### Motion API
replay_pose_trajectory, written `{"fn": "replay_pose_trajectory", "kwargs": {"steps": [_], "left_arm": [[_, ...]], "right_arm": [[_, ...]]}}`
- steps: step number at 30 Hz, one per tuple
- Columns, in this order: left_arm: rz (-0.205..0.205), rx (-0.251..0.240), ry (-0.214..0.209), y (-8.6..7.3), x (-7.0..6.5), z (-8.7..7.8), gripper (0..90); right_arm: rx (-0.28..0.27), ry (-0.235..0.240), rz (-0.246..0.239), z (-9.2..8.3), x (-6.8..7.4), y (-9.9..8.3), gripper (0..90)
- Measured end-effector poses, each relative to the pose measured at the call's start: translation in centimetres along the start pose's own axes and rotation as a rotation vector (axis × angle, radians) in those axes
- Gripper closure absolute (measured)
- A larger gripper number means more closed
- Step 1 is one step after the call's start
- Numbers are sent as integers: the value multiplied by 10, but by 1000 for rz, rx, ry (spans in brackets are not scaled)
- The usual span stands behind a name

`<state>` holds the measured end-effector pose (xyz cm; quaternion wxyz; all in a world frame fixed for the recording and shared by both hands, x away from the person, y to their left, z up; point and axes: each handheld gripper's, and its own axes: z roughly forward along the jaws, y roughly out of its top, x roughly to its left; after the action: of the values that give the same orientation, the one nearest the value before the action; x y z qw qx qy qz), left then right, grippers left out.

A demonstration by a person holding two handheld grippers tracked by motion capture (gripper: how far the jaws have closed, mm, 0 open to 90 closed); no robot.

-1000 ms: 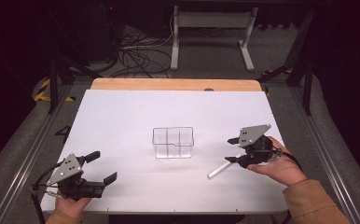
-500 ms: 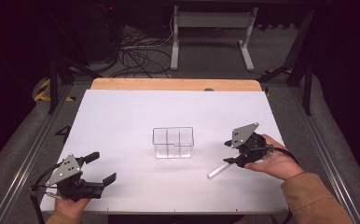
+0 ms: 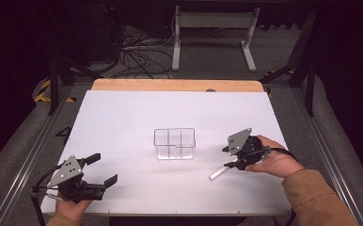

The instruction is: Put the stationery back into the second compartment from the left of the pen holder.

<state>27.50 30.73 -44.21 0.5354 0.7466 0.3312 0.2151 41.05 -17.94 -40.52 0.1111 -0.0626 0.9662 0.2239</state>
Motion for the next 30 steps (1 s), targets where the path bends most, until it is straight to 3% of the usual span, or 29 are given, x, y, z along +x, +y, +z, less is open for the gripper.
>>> {"fn": "replay_pose_trajectory", "kwargs": {"steps": [6, 17, 30], "left_arm": [[-1, 3, -4, 0, 0, 0, 47], [-1, 10, -8, 0, 0, 1, 46], [-1, 15, -14, -1, -1, 2, 47]], "right_arm": [[51, 33, -48, 5, 1, 3, 480], [105, 78, -90, 15, 0, 3, 514], [160, 108, -183, 25, 1, 6, 568]]}}
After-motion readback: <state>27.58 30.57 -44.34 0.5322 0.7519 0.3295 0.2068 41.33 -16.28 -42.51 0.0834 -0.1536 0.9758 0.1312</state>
